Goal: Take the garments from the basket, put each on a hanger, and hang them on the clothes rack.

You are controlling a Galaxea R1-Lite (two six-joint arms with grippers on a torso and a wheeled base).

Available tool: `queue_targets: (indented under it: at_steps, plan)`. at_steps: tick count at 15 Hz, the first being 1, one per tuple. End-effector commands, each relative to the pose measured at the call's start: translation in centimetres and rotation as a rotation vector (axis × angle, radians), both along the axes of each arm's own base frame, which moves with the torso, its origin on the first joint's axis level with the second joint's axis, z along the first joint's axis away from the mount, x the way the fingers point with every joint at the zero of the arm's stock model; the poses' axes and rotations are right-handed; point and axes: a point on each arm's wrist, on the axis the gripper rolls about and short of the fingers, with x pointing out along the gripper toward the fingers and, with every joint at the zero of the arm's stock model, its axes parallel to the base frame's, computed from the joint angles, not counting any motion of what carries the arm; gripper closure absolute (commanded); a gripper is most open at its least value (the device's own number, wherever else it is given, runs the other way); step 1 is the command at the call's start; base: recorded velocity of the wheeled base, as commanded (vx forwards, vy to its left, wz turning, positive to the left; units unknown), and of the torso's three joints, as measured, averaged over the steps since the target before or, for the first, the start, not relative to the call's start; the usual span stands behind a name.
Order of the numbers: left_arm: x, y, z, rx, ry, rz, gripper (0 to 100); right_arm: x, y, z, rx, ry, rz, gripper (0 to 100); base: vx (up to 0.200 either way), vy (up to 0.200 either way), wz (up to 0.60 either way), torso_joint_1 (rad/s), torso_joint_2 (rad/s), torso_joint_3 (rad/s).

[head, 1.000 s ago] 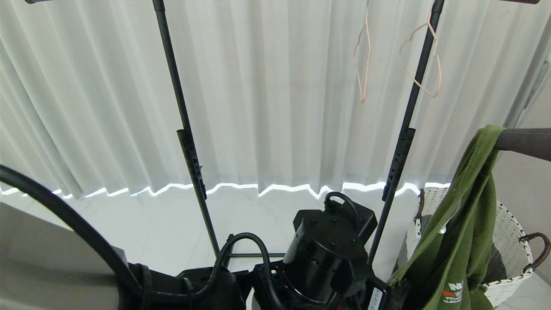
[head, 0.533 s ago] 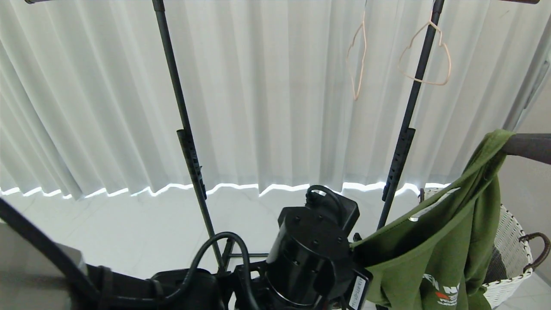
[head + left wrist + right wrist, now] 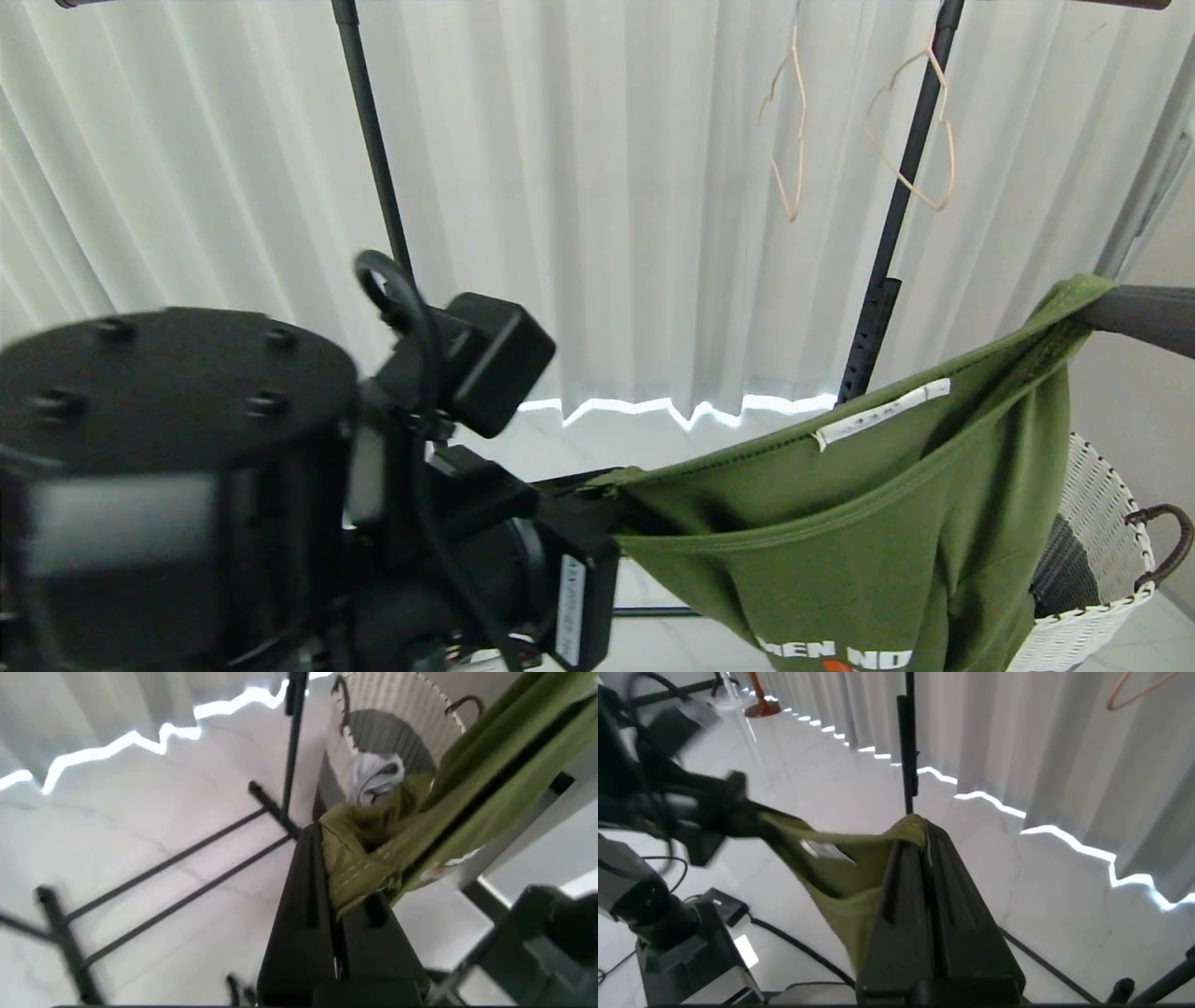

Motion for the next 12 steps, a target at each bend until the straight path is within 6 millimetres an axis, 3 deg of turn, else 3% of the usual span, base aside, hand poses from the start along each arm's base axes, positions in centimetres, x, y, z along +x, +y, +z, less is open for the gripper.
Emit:
queue_targets:
  at_steps: [1, 6, 9, 12]
  plan:
    - [-1.6, 3.1, 3.2, -0.102, -0.064, 0.015, 100, 0.3, 0.2, -0.5, -0.01, 0.016, -0.001, 100, 0.0, 0.0, 0.0, 0.0, 0.0, 0.0]
    - [-0.5, 3.8, 8.0, -0.154, -0.211, 0.141, 100, 1.0, 0.7, 0.3, 0.045, -0.058, 0.001, 100, 0.0, 0.0, 0.0, 0.0, 0.0, 0.0]
    - [0.5, 3.9, 9.0, -0.049, -0.328, 0.147, 100, 1.7, 1.1, 2.6, 0.105, -0.152, -0.002, 100, 0.0, 0.0, 0.0, 0.0, 0.0, 0.0]
    - [1.2, 4.0, 10.8, -0.05, -0.392, 0.177, 100, 1.3, 0.8, 4.8, 0.144, -0.223, 0.005, 100, 0.0, 0.0, 0.0, 0.0, 0.0, 0.0]
